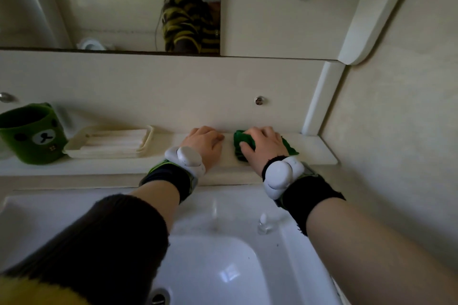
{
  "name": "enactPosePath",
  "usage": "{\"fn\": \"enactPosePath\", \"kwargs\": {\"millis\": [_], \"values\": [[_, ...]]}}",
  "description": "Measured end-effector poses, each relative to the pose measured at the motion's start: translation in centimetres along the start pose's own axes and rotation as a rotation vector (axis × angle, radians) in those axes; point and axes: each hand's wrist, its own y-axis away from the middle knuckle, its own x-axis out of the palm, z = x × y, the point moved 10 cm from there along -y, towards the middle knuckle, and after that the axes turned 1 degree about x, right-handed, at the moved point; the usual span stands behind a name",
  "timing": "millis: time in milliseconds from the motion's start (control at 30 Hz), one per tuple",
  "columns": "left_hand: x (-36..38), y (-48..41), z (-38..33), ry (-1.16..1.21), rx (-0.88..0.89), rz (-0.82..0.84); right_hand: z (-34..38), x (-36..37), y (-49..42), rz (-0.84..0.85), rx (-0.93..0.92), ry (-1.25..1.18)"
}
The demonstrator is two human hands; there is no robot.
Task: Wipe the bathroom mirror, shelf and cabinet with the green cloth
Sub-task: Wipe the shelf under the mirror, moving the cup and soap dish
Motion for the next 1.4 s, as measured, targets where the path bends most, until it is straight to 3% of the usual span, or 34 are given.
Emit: {"fn": "enactPosePath", "kwargs": {"millis": [567, 1033, 1400], "values": [[-0.1, 0.5, -0.2, -0.042, 0.043, -0.039, -0.6, -0.9, 3.0, -0.018, -0.071, -0.002], [-0.2, 0.3, -0.3, -0.073, 0.074, -0.046, -2.1, -0.3, -2.0, -0.005, 0.022, 0.035], [0.0, 0.2, -0.3, -0.084, 0.064, -0.021, -1.8, -0.9, 0.2, -0.017, 0.020, 0.009]]}}
